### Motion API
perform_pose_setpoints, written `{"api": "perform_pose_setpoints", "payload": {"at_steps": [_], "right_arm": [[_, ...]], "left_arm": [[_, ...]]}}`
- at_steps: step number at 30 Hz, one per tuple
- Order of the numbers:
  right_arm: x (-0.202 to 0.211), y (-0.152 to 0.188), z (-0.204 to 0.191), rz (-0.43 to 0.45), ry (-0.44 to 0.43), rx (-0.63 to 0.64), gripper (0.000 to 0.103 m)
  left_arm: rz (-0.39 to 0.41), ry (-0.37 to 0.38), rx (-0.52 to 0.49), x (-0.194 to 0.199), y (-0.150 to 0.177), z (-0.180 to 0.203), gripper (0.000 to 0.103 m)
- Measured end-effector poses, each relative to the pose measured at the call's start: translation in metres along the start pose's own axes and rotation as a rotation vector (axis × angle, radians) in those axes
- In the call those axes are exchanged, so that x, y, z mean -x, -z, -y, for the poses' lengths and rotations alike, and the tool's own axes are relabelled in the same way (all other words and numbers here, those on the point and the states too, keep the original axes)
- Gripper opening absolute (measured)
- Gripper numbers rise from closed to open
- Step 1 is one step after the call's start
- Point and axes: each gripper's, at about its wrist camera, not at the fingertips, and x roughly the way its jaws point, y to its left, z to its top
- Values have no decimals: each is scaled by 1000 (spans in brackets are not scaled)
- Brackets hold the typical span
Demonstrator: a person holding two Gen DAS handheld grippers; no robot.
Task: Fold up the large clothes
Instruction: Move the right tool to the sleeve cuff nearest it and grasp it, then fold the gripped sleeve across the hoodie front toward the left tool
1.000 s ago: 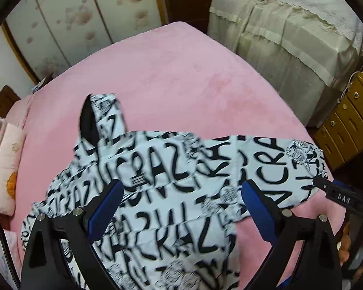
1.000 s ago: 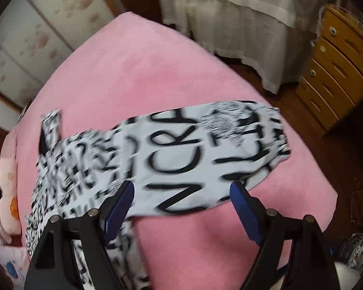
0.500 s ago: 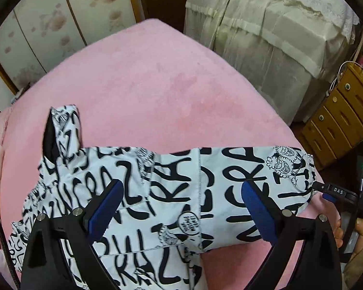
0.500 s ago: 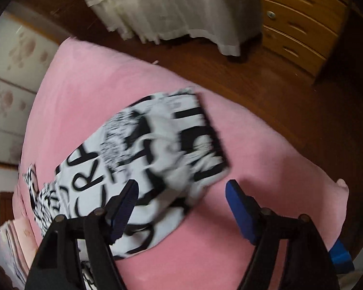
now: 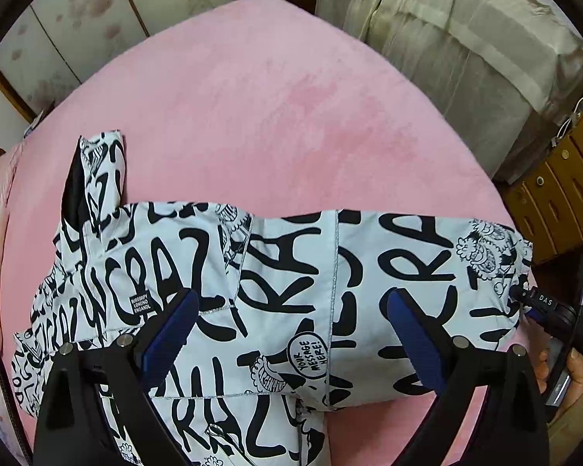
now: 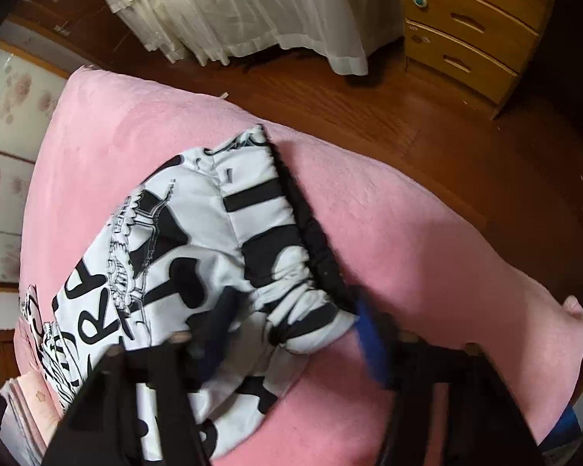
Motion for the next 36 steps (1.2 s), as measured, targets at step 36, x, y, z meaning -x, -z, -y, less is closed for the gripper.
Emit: {"api": "perform_pose_setpoints", "payload": {"at_steps": [36], "right_arm": [[-4,311,-368,-129,-165,1122,27]], "left_arm": [[-142,240,440,-22,161,-295,91]]}}
